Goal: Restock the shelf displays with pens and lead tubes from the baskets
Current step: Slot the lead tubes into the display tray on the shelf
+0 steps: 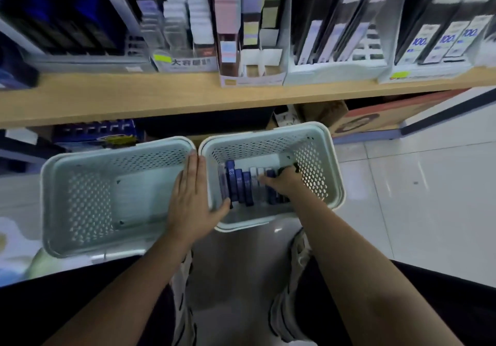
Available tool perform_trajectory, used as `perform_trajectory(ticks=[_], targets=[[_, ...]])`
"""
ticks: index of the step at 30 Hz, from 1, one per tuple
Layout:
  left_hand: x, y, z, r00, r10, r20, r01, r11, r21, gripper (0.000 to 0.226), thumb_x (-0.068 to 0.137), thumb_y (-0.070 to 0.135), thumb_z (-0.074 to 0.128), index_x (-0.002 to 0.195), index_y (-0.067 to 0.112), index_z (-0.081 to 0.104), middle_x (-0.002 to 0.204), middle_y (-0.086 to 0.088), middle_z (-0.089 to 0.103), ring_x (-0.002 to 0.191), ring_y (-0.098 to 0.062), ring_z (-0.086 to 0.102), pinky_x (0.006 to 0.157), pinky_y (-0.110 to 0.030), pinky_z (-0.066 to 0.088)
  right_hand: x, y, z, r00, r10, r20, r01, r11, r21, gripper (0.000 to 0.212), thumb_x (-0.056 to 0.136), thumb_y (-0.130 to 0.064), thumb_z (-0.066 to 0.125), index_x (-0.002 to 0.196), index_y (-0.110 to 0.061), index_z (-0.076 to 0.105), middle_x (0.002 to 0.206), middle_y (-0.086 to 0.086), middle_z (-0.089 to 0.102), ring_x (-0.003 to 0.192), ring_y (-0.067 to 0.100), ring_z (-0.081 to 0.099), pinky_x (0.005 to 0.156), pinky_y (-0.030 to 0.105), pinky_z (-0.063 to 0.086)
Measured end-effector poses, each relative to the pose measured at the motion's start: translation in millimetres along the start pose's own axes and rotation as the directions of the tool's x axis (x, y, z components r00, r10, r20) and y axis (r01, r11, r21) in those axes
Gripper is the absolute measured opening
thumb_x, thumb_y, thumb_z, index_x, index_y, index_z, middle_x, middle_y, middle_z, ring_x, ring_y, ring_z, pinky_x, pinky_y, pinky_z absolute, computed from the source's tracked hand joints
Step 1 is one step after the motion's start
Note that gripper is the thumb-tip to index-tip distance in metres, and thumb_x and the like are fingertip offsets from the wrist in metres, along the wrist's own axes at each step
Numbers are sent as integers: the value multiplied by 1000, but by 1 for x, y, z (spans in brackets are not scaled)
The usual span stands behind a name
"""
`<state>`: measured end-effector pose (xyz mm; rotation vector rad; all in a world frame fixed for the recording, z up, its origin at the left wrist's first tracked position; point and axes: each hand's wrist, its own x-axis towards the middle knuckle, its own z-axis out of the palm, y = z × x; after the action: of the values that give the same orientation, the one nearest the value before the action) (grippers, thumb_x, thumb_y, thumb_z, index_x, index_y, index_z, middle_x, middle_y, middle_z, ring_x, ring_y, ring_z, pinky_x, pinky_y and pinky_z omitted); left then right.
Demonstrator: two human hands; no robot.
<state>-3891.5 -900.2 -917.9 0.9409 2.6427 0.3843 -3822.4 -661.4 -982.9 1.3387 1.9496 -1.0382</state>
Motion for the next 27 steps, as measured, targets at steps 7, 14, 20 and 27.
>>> perform_trajectory(ticks=[7, 14, 20, 27], targets=[[0, -1, 0, 1000, -3, 7, 4, 1000, -27, 108, 83, 69, 43, 159, 9, -5, 168, -9, -12, 156, -23, -4, 124, -45, 14, 28, -1, 4, 993, 105, 54, -101, 992, -81, 135, 47, -89, 72, 151, -9, 38, 152, 11, 46, 138, 33, 45, 115, 45, 36], [-1, -1, 2, 1000, 4, -18, -5, 1000, -28, 105, 84, 66, 42, 159, 5, 4, 169, -9, -10, 156, -25, -1, 122, -42, 13, 28, -1, 7, 988, 155, -18, -156, 980, -123, 109, 70, -55, 85, 149, 0, 34, 147, 12, 48, 134, 32, 48, 94, 31, 51], [0, -1, 2, 1000, 0, -27, -1, 999, -35, 103, 84, 65, 41, 159, 3, 9, 169, -11, -7, 156, -24, -2, 121, -41, 15, 29, -11, 8, 990, 138, 26, -133, 981, -139, 67, 84, -49, 75, 121, 0, 49, 101, 9, 60, 96, 24, 64, 76, 28, 50], [-1, -1, 2, 999, 10, -42, -12, 999, -48, 102, 85, 64, 44, 159, 4, 8, 169, -12, -6, 156, -25, 0, 120, -44, 20, 24, -13, 2, 993, 121, 2, -120, 988, -93, 50, 85, -44, 77, 73, -14, 39, 65, 1, 47, 53, 10, 46, 36, 18, 36]])
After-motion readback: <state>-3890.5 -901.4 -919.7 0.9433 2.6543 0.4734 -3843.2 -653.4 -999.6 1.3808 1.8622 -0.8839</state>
